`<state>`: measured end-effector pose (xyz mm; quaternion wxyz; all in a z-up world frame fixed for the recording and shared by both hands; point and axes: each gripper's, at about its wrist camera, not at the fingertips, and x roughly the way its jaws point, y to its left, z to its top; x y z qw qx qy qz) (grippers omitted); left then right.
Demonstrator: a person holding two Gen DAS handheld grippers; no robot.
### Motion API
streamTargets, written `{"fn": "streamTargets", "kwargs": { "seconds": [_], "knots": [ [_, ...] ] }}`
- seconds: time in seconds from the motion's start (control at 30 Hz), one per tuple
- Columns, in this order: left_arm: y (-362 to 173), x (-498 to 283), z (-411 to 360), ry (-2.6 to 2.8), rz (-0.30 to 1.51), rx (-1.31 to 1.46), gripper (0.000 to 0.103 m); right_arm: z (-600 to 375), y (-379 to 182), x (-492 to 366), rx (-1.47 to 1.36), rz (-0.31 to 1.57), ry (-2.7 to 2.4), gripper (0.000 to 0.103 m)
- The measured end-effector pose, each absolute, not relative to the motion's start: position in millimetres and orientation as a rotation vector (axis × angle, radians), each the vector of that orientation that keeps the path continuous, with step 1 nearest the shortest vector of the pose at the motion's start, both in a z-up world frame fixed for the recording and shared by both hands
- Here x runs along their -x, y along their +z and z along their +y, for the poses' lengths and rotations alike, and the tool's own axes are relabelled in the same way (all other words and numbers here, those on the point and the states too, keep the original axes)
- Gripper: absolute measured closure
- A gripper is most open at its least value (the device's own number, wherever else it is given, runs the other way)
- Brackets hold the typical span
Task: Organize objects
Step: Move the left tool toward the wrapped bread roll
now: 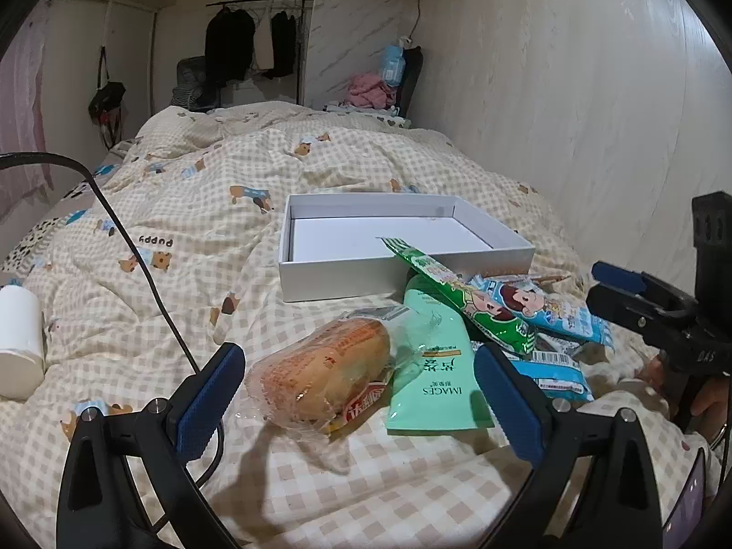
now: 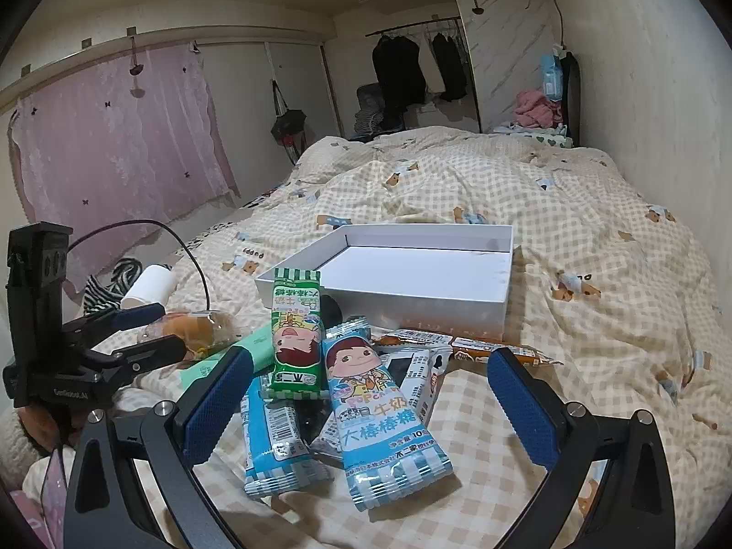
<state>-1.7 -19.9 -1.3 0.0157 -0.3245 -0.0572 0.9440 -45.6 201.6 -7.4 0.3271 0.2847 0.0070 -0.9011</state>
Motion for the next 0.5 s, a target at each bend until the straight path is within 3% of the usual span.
{"fn": "streamTargets", "kwargs": {
  "seconds": [0.5],
  "knots": [
    [-7.9, 8.4, -15.8, 2.935, -0.145, 1.076, 0.002, 197.6, -14.8, 47.4, -0.779, 0.061, -2.360, 0.000]
  ]
}}
